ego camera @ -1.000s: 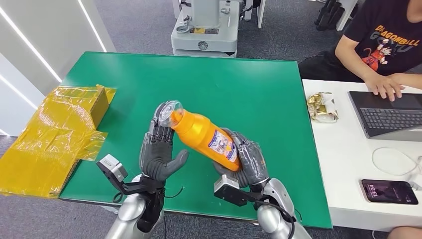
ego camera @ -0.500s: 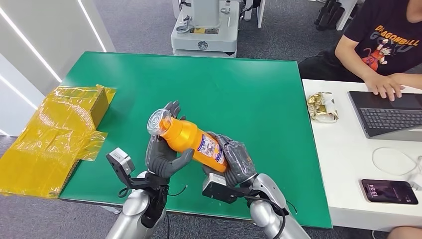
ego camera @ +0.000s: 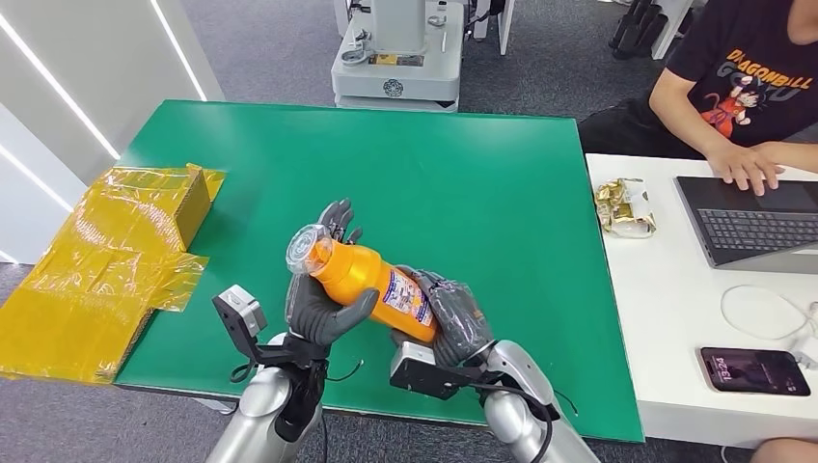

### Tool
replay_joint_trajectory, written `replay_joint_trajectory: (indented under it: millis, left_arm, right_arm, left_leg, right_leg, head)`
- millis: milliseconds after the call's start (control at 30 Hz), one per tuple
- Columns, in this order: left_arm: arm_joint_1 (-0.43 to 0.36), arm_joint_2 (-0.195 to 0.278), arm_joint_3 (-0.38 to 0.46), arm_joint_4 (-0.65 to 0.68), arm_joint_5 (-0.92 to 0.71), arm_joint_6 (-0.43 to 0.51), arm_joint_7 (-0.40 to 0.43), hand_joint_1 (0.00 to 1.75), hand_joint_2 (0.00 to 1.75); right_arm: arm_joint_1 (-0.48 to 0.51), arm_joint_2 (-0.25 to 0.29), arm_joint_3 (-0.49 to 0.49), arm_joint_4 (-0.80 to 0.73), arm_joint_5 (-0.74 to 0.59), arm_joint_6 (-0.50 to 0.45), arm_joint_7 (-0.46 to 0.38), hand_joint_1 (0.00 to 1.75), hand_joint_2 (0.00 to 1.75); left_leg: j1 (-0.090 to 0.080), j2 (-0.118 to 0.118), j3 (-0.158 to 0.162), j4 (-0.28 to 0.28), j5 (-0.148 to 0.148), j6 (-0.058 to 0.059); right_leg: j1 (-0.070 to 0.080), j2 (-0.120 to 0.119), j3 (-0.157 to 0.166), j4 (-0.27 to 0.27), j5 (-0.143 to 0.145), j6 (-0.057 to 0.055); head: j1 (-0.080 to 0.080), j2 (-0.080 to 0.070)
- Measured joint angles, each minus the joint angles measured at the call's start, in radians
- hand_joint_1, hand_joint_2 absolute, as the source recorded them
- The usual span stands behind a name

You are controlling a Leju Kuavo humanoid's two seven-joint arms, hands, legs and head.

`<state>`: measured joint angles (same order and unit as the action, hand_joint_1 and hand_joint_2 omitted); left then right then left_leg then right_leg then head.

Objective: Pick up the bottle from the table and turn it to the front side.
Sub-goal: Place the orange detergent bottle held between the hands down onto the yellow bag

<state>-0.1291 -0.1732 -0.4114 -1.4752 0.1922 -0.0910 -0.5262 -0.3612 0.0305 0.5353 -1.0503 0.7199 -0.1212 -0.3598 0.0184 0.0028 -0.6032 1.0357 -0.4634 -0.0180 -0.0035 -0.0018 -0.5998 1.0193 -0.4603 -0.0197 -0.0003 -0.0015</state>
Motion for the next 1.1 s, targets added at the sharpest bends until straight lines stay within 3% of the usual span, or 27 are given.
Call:
replay_joint_trajectory:
  millis: [100,133,200,267,333,1000,1033,1067,1100]
  left_arm:
    - [-0.003,-0.001,0.004,0.011,-0.005,0.003,0.0,0.0,1.75]
    - [-0.003,-0.001,0.005,0.015,-0.006,0.003,0.0,0.12,1.75]
    - [-0.004,-0.004,0.006,0.022,-0.009,0.002,-0.001,0.58,1.75]
    - [-0.004,-0.006,0.007,0.027,-0.013,0.0,-0.003,1.29,1.75]
    - [-0.004,-0.008,0.008,0.031,-0.017,-0.003,-0.005,1.7,1.75]
    - [-0.003,-0.026,0.007,0.038,-0.027,-0.032,-0.015,1.75,1.75]
    - [-0.003,-0.027,0.007,0.038,-0.027,-0.034,-0.016,1.75,1.75]
    - [-0.003,-0.027,0.007,0.038,-0.027,-0.035,-0.016,1.75,1.75]
    - [-0.003,-0.028,0.007,0.038,-0.027,-0.035,-0.016,1.75,1.75]
  right_arm:
    - [0.015,0.0,0.0,-0.003,0.021,-0.001,0.013,1.75,1.75]
    - [0.021,0.0,-0.001,-0.006,0.028,-0.003,0.015,1.75,1.75]
    - [0.032,0.0,-0.002,-0.012,0.039,-0.008,0.017,1.75,1.75]
    - [0.041,0.0,-0.004,-0.02,0.047,-0.011,0.018,1.75,1.75]
    - [0.049,0.0,-0.009,-0.027,0.054,-0.012,0.019,1.75,1.75]
    - [0.104,0.0,-0.055,-0.081,0.115,0.001,0.031,1.75,1.75]
    - [0.106,0.0,-0.057,-0.084,0.119,0.0,0.032,1.71,1.75]
    - [0.108,0.0,-0.058,-0.087,0.121,-0.002,0.033,1.55,1.75]
    - [0.11,0.0,-0.06,-0.091,0.123,-0.005,0.034,1.17,1.75]
  left_leg:
    - [0.0,0.0,0.0,0.0,0.0,0.0]
    - [0.0,0.0,0.0,0.0,0.0,0.0]
    - [0.0,0.0,0.0,0.0,0.0,0.0]
    - [0.0,0.0,0.0,0.0,0.0,0.0]
    - [0.0,0.0,0.0,0.0,0.0,0.0]
    - [0.0,0.0,0.0,0.0,0.0,0.0]
    - [0.0,0.0,0.0,0.0,0.0,0.0]
    - [0.0,0.0,0.0,0.0,0.0,0.0]
    - [0.0,0.0,0.0,0.0,0.0,0.0]
  right_leg:
    - [0.0,0.0,0.0,0.0,0.0,0.0]
    - [0.0,0.0,0.0,0.0,0.0,0.0]
    - [0.0,0.0,0.0,0.0,0.0,0.0]
    - [0.0,0.0,0.0,0.0,0.0,0.0]
    - [0.0,0.0,0.0,0.0,0.0,0.0]
    - [0.0,0.0,0.0,0.0,0.0,0.0]
    - [0.0,0.0,0.0,0.0,0.0,0.0]
    - [0.0,0.0,0.0,0.0,0.0,0.0]
    - [0.0,0.0,0.0,0.0,0.0,0.0]
  head:
    - [0.0,0.0]
    - [0.0,0.0]
    - [0.0,0.0]
    - [0.0,0.0]
    - [0.0,0.0]
    - [0.0,0.0]
    - [0.0,0.0]
    - [0.0,0.0]
    - [0.0,0.0]
